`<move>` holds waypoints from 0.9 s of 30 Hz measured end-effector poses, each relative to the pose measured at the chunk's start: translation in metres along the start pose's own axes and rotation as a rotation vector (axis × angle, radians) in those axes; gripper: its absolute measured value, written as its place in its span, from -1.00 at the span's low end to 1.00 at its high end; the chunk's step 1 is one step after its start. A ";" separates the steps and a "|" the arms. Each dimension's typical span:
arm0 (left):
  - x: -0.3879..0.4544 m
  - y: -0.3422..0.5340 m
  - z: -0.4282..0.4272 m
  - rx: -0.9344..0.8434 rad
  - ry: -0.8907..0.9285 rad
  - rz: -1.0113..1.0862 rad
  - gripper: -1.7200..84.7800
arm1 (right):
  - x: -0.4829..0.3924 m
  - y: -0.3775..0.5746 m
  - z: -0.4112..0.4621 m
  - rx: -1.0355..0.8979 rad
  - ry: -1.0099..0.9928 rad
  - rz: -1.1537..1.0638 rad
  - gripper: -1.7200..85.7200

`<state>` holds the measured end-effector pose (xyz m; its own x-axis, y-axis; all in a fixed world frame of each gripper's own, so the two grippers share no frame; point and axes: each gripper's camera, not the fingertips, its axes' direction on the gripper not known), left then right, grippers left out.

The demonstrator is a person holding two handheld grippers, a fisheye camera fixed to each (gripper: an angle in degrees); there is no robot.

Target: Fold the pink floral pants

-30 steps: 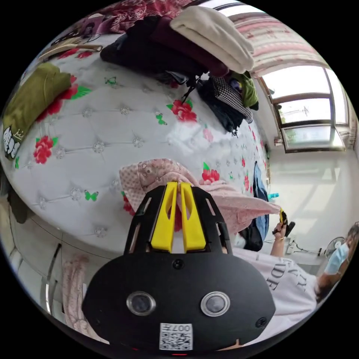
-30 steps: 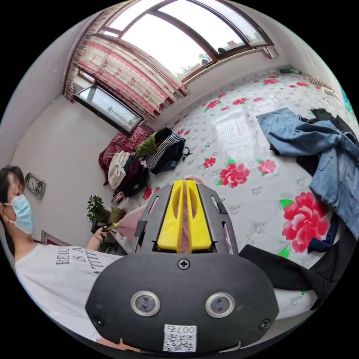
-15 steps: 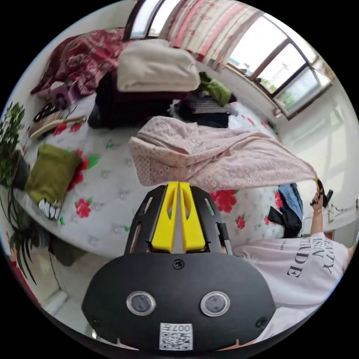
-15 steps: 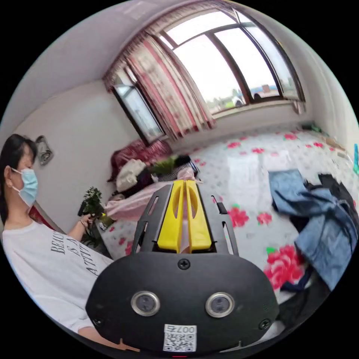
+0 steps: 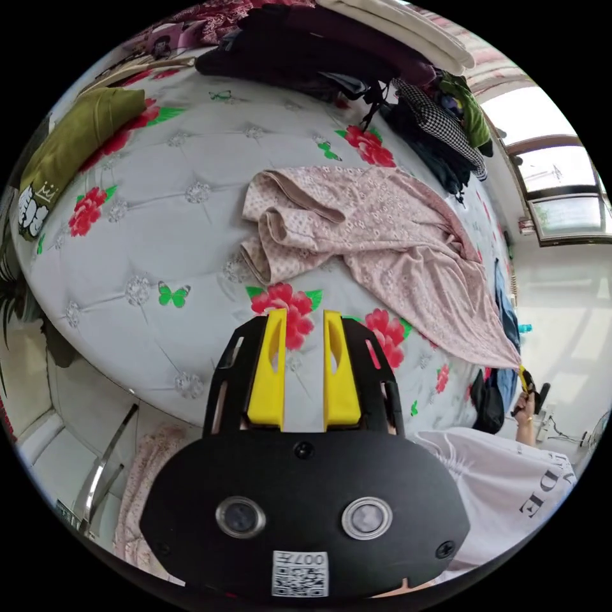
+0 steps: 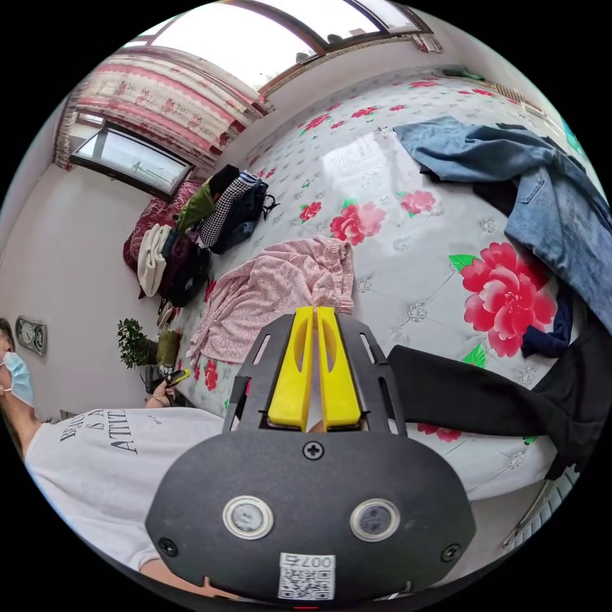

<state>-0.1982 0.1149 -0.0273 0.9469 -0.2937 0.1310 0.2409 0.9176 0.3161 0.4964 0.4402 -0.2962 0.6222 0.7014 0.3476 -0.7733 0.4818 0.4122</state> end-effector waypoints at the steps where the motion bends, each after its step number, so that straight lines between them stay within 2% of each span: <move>1: 0.004 -0.009 0.003 0.025 -0.039 0.014 -0.73 | -0.002 -0.003 0.001 -0.003 0.006 -0.004 -0.97; 5: 0.020 -0.044 0.026 0.000 -0.225 0.044 -0.77 | -0.010 -0.024 0.013 -0.018 0.022 -0.009 -0.97; 7: 0.027 -0.056 0.026 -0.015 -0.245 0.079 -0.83 | -0.012 -0.032 0.019 -0.021 0.026 -0.005 -0.97; 9: 0.028 -0.067 0.014 -0.050 -0.205 0.096 -0.88 | -0.018 -0.044 0.022 -0.021 0.037 -0.017 -0.97; 15: -0.004 -0.056 -0.128 0.071 0.108 0.141 -0.95 | -0.037 -0.054 -0.010 0.021 0.063 -0.111 -0.97; 18: -0.029 -0.036 -0.177 0.061 0.029 0.115 -0.95 | -0.034 -0.046 -0.007 -0.051 0.106 -0.144 -0.97; 20: -0.045 -0.025 -0.174 -0.017 -0.016 0.064 -0.95 | -0.028 -0.039 0.008 -0.130 0.131 -0.145 -0.97; 23: -0.066 -0.003 -0.112 -0.165 0.003 -0.036 -0.94 | -0.012 -0.025 0.040 -0.227 0.139 -0.119 -0.97; 27: -0.069 0.021 -0.062 -0.249 0.003 -0.088 -0.94 | -0.001 -0.011 0.076 -0.319 0.114 -0.076 -0.97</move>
<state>-0.2452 0.1709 -0.0880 0.9204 -0.3750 0.1104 0.3671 0.9262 0.0856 0.5131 0.3942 -0.2367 0.6758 0.7029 0.2220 -0.7356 0.6621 0.1430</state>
